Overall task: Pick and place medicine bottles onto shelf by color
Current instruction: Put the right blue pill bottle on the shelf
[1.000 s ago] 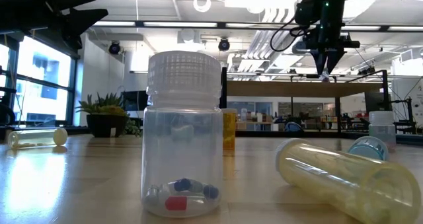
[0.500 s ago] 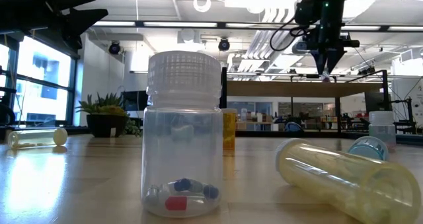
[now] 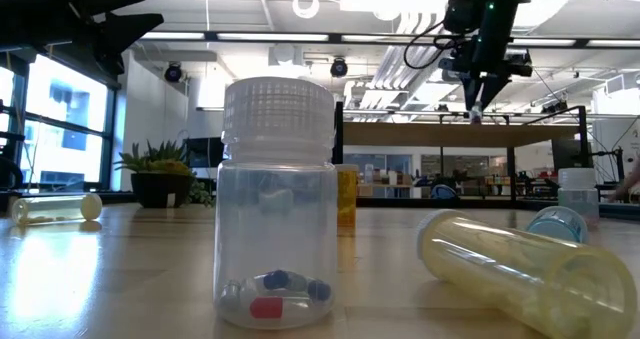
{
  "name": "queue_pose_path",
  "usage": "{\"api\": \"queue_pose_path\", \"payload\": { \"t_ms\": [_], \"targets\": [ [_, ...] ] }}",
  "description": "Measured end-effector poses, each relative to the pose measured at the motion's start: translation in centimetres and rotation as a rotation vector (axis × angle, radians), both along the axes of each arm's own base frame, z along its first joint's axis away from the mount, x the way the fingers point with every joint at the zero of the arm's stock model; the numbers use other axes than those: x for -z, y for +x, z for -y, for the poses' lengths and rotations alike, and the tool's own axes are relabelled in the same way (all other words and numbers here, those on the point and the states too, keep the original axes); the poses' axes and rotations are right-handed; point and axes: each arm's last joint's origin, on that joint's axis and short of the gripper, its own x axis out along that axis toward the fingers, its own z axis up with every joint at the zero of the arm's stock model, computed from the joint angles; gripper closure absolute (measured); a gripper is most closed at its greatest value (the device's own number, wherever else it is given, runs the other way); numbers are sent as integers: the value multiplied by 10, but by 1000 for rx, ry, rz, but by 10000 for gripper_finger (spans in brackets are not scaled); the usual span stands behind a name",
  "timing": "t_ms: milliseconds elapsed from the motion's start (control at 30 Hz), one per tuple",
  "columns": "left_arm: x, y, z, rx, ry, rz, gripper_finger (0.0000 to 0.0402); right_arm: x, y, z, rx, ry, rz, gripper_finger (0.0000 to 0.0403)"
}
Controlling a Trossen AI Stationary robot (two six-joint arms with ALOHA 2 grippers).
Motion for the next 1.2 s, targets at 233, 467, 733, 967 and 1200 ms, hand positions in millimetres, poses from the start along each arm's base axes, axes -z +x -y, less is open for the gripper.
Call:
{"api": "queue_pose_path", "payload": {
  "t_ms": [233, 467, 733, 967, 1200],
  "targets": [
    [0, 0, 0, 1, -2, 1, 204, 0, 1, 0, -4, 6, 28, 282],
    [0, 0, 0, 0, 0, 1, 204, -5, 21, -3, -125, -11, 179, 282],
    [0, 0, 0, 1, -2, 6, 204, 1, 30, -5, -152, -16, 99, 282],
    [-1, 0, 0, 1, -3, 8, 204, 3, 21, -2, -132, 17, 91, 282],
    [-1, 0, 0, 0, -1, 8, 204, 5, 19, -4, -137, 47, 66, 282]
  ]
}}
